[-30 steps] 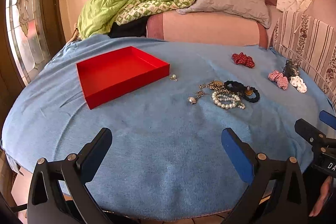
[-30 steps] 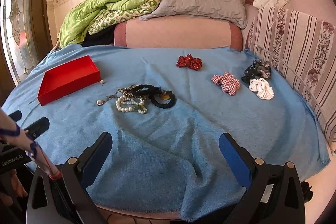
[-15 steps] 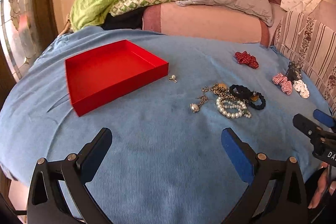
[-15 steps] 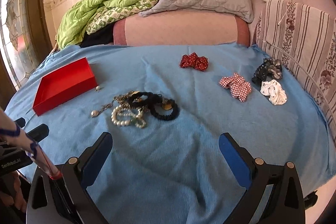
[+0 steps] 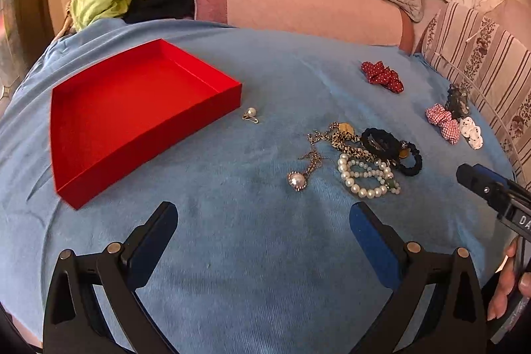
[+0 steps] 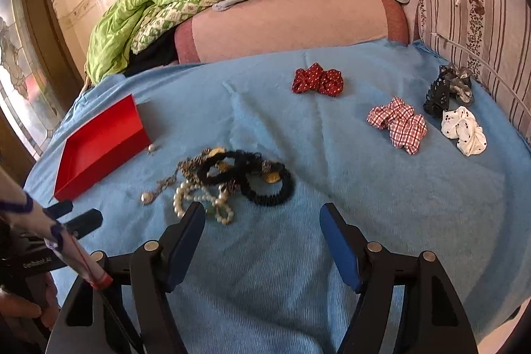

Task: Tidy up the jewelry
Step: 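Move both tools toward the jewelry pile on the blue bedspread, then grasp the pearl pendant necklace with the left tool while the right tool grasps a black beaded bracelet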

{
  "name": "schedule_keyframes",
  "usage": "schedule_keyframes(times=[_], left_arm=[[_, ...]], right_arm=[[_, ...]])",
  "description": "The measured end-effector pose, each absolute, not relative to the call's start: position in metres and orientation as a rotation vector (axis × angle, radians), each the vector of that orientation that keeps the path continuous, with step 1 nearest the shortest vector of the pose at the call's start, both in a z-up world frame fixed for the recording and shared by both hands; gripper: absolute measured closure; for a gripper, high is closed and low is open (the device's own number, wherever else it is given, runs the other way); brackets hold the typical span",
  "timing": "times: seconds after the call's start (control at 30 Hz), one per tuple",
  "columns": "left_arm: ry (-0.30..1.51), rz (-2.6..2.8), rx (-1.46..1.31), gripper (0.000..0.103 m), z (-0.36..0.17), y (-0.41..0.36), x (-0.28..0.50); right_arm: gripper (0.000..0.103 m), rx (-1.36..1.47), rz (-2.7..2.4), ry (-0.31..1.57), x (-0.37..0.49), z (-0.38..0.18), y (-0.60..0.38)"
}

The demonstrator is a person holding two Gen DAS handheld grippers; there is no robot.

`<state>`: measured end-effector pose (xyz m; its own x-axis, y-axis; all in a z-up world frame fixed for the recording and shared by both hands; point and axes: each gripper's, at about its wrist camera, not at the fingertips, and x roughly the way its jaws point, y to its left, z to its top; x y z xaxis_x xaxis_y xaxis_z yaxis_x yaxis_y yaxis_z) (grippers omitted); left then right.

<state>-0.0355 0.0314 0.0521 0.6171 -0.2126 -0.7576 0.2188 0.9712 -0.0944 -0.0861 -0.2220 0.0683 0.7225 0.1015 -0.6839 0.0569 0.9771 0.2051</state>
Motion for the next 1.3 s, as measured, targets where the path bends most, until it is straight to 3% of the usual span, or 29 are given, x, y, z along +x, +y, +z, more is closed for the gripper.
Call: schedule_keyframes(times=[0.27, 0.6, 0.87, 0.93, 1.07, 1.17, 1.3], left_arm=[[0.909, -0.257, 0.056, 0.001, 0.038, 0.018, -0.008], [0.956, -0.281, 0.107, 0.034, 0.018, 0.005, 0.014], [0.942, -0.293, 0.173, 0.046, 0.011, -0.010, 0.023], [0.933, -0.291, 0.177, 0.050, 0.011, -0.012, 0.026], [0.919, -0.292, 0.189, 0.056, 0.009, -0.016, 0.026], [0.917, -0.302, 0.199, 0.062, 0.010, -0.019, 0.025], [0.911, -0.301, 0.209, 0.066, 0.010, -0.022, 0.023]], right_arm=[[0.027, 0.224, 0.014, 0.792, -0.074, 0.062, -0.224], [0.027, 0.267, -0.012, 0.813, -0.064, 0.056, -0.237], [0.027, 0.277, -0.005, 0.867, -0.051, 0.045, -0.239], [0.030, 0.275, -0.016, 0.877, -0.045, 0.043, -0.241], [0.047, 0.283, -0.019, 0.913, -0.031, 0.034, -0.244], [0.049, 0.297, -0.023, 0.943, -0.021, 0.026, -0.245], [0.059, 0.273, -0.024, 0.962, -0.009, 0.019, -0.241]])
